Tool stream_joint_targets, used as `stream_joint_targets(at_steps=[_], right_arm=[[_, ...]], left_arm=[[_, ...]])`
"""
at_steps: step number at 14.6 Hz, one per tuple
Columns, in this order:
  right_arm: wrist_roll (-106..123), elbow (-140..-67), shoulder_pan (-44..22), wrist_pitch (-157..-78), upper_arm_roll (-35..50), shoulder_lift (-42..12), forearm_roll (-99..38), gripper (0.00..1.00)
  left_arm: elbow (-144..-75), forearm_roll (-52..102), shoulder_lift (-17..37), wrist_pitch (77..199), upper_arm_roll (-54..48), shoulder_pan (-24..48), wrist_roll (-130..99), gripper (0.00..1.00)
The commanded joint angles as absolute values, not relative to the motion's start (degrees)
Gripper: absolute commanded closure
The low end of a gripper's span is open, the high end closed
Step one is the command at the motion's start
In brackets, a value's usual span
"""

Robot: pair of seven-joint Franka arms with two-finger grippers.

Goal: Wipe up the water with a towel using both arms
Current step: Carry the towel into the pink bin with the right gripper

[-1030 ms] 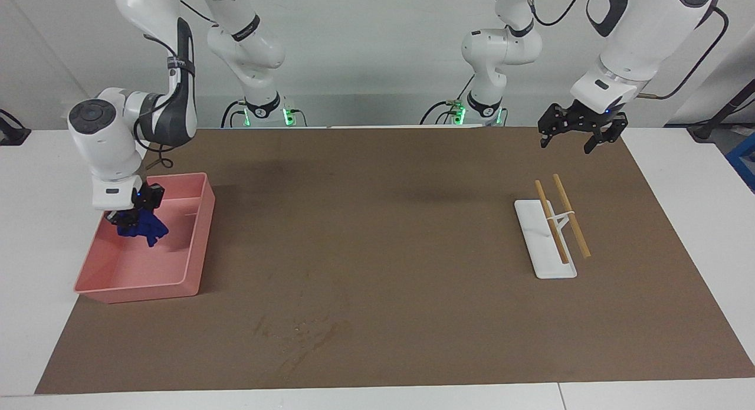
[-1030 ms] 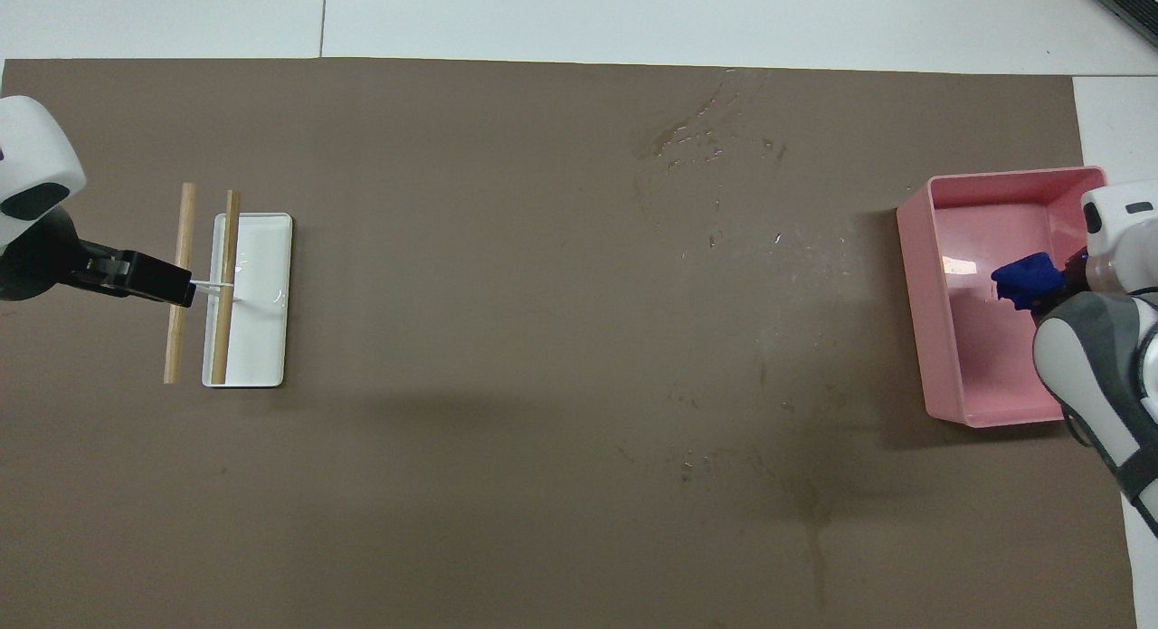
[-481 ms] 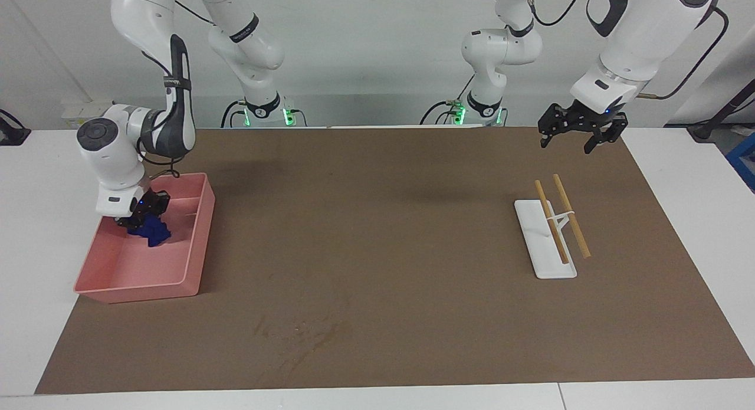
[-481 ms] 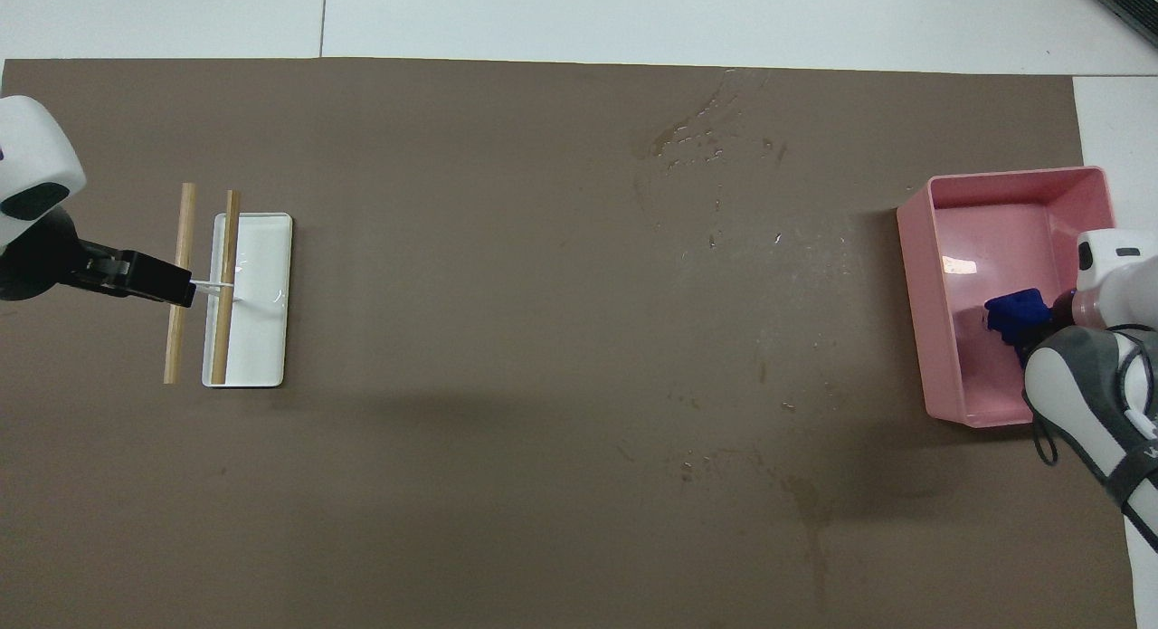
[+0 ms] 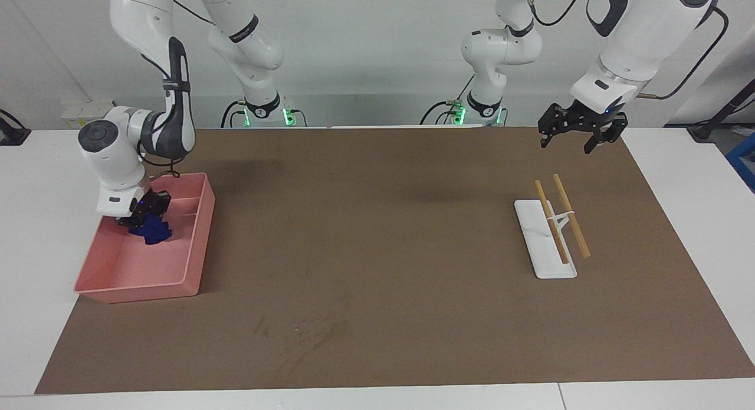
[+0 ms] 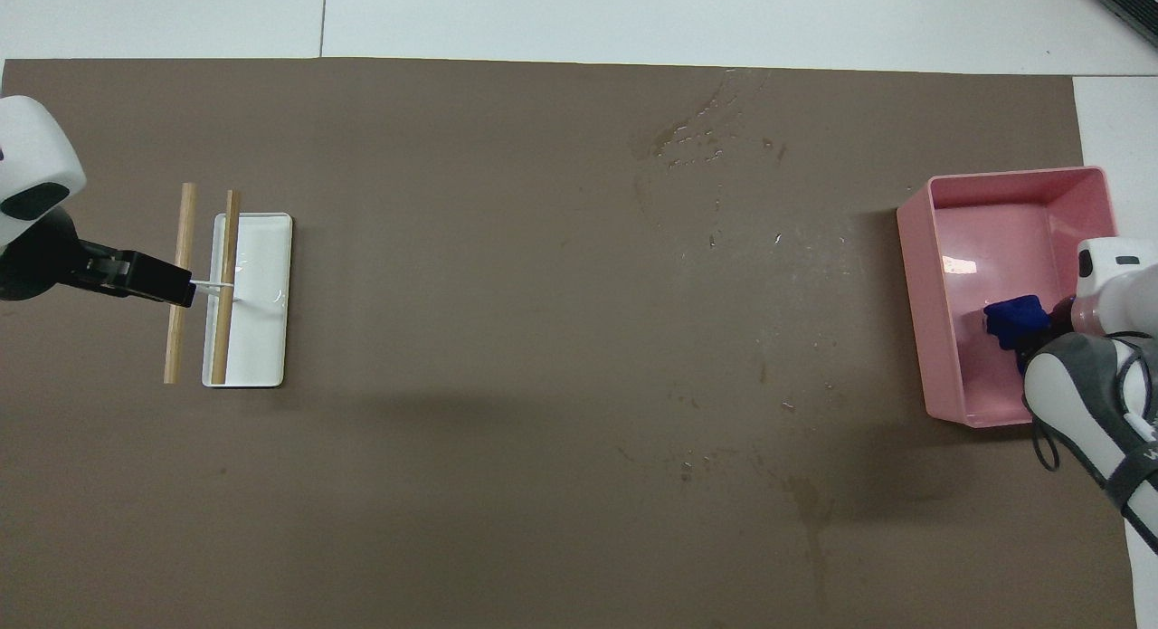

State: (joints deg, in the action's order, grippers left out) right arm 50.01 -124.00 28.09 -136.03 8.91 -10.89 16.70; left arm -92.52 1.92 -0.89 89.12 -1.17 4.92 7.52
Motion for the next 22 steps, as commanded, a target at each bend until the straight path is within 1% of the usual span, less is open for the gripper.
stream_joint_targets(at_steps=[1, 5, 7, 8, 10, 11, 14, 16, 18, 21, 22], right_arm=[[49.4, -124.5, 28.6, -136.0, 9.6, -9.9, 15.5, 0.0], [49.5, -124.0, 28.6, -134.3, 9.6, -9.9, 13.2, 0.0], [49.5, -122.9, 28.4, -130.8, 9.7, -9.5, 11.8, 0.0], [49.5, -121.1, 28.3, -126.9, 9.8, -9.0, 9.9, 0.0], [49.5, -115.4, 28.2, -115.7, 10.2, -7.8, 6.1, 0.0], [49.5, -113.3, 28.2, -111.1, 10.9, -6.3, 4.9, 0.0], [49.3, -111.5, 28.1, -103.0, 14.0, 2.2, 3.3, 0.0], [47.6, -109.0, 28.1, -96.6, 14.6, 6.3, -0.2, 0.0], [43.0, -103.1, 28.1, -88.4, 14.7, 7.8, -3.9, 0.0], [35.9, -90.8, 26.8, -76.8, 15.9, 8.2, -3.5, 0.0], [34.2, -89.0, 26.0, -74.0, 16.0, 8.3, -3.3, 0.0]], left_arm=[[-94.4, 2.5, -2.5, 90.1, -0.1, 5.9, 7.7, 0.0], [-94.4, 2.5, -2.5, 90.1, -0.1, 5.9, 7.7, 0.0], [-94.4, 2.5, -2.5, 90.1, -0.1, 5.9, 7.6, 0.0], [-94.4, 2.5, -2.5, 90.1, -0.1, 5.9, 7.7, 0.0], [-94.4, 2.5, -2.5, 90.1, -0.1, 5.9, 7.6, 0.0], [-94.4, 2.5, -2.5, 90.1, -0.1, 5.9, 7.7, 0.0], [-94.4, 2.5, -2.5, 90.1, -0.1, 5.9, 7.6, 0.0], [-94.4, 2.5, -2.5, 90.1, -0.1, 5.9, 7.6, 0.0], [-94.4, 2.5, -2.5, 90.1, -0.1, 5.9, 7.7, 0.0], [-94.4, 2.5, -2.5, 90.1, -0.1, 5.9, 7.7, 0.0], [-94.4, 2.5, -2.5, 90.1, -0.1, 5.9, 7.7, 0.0]])
